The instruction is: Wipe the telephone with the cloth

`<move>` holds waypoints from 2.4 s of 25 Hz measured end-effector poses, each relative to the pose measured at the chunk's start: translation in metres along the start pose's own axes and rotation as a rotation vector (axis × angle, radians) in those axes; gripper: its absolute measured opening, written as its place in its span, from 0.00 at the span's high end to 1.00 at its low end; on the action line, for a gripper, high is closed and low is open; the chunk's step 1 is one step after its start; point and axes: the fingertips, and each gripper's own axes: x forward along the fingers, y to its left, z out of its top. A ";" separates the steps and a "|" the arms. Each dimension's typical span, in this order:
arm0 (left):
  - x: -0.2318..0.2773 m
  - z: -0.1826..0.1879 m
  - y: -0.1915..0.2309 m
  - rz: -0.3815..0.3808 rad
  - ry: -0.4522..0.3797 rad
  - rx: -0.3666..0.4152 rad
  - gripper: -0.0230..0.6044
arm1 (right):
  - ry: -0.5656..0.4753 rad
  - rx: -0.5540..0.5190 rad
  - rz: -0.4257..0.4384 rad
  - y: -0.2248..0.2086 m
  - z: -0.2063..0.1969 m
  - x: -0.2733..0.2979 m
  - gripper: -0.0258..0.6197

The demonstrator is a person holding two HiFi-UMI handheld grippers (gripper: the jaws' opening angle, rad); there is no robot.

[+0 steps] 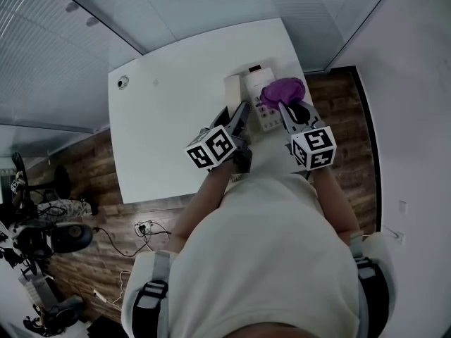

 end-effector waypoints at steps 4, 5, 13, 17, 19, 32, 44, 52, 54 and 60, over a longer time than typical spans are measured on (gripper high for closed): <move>-0.009 0.004 -0.016 -0.102 -0.029 -0.047 0.60 | -0.029 0.005 0.004 -0.001 0.013 0.004 0.89; -0.011 0.005 -0.019 -0.124 -0.035 -0.055 0.60 | -0.038 0.005 0.006 -0.001 0.017 0.006 0.89; -0.029 0.012 -0.041 -0.327 -0.087 -0.151 0.60 | -0.101 -0.014 0.038 0.007 0.049 0.014 0.89; -0.038 0.016 -0.048 -0.429 -0.105 -0.178 0.60 | -0.135 -0.008 0.066 0.019 0.065 0.015 0.89; -0.041 0.019 -0.052 -0.468 -0.114 -0.199 0.60 | -0.153 -0.004 0.079 0.024 0.073 0.015 0.89; -0.052 0.031 -0.064 -0.620 -0.146 -0.351 0.60 | -0.217 -0.002 0.152 0.054 0.095 0.009 0.89; -0.055 0.037 -0.059 -0.605 -0.180 -0.365 0.60 | -0.211 -0.016 0.235 0.078 0.088 0.003 0.89; -0.057 0.040 -0.059 -0.597 -0.198 -0.362 0.60 | -0.197 -0.018 0.274 0.089 0.080 -0.002 0.89; -0.058 0.041 -0.060 -0.596 -0.199 -0.360 0.60 | -0.193 -0.016 0.280 0.091 0.078 -0.004 0.89; -0.058 0.042 -0.061 -0.598 -0.206 -0.365 0.60 | -0.176 -0.014 0.319 0.102 0.071 -0.007 0.89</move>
